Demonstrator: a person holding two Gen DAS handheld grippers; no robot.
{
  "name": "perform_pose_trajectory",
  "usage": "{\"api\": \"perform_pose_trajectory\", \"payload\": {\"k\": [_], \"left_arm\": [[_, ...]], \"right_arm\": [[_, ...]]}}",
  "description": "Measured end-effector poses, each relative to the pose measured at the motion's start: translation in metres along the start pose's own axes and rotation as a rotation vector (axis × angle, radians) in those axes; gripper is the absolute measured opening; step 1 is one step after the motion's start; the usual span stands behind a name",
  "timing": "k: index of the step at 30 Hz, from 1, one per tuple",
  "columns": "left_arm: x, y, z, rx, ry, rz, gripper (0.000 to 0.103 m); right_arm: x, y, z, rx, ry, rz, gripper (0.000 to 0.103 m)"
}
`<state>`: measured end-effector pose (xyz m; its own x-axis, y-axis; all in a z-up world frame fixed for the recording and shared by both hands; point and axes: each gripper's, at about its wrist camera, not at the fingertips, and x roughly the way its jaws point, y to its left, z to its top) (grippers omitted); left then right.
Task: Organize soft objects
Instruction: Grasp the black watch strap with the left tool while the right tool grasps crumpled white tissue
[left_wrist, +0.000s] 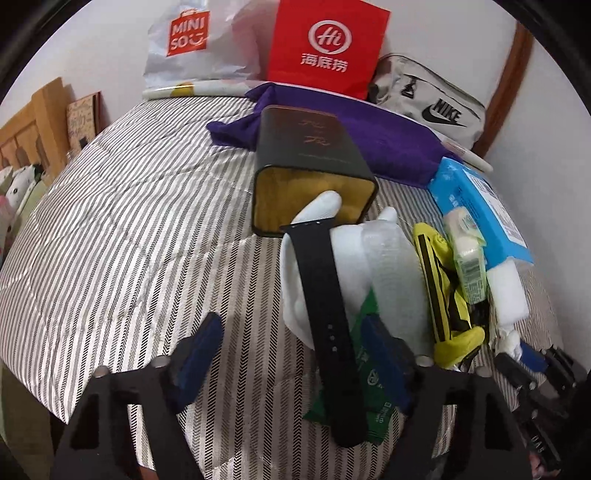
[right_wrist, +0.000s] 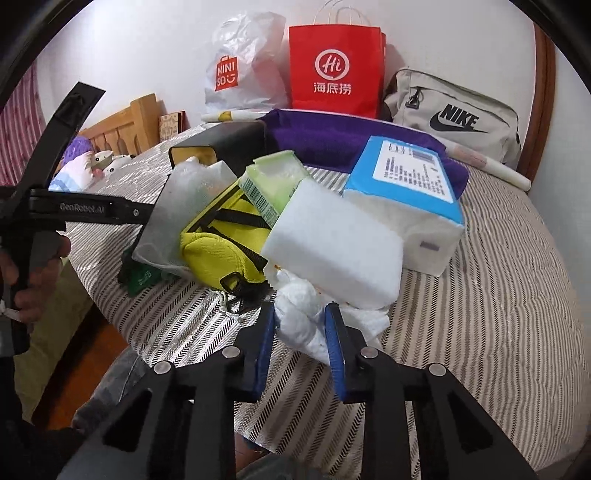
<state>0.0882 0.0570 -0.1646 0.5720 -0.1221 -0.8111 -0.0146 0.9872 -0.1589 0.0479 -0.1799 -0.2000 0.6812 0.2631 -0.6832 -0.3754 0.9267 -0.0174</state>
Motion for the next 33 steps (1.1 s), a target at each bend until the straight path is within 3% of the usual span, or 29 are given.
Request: {"api": "perform_pose_trajectory", "payload": {"k": [2,7,12,17,21,25,33], "left_arm": [[0.001,0.001,-0.002,0.006,0.007,-0.016,0.048],[-0.003,0.001,-0.004,0.049,0.016,-0.026,0.031],[-0.005,0.01,-0.004,0.074,0.013,0.061,0.031],[0.0,0.013,-0.005,0.062,0.046,0.032,0.031],[0.001,0.004,-0.01,0.105,0.032,0.077,0.032],[-0.001,0.01,-0.011,0.113,0.025,0.095,0.02],[-0.004,0.025,-0.012,0.105,0.021,0.088,0.02]], "right_arm": [[-0.002,-0.002,0.001,0.003,-0.005,0.001,0.026],[-0.007,-0.007,0.001,0.023,-0.013,0.013,0.026],[-0.012,-0.01,-0.003,0.026,-0.005,0.018,0.026],[-0.014,-0.009,-0.009,0.027,0.01,0.044,0.026],[-0.017,-0.008,-0.011,0.017,0.014,0.061,0.026],[-0.022,-0.008,-0.015,0.017,0.015,0.078,0.026],[-0.019,-0.02,-0.017,0.075,0.039,0.089,0.026]]}}
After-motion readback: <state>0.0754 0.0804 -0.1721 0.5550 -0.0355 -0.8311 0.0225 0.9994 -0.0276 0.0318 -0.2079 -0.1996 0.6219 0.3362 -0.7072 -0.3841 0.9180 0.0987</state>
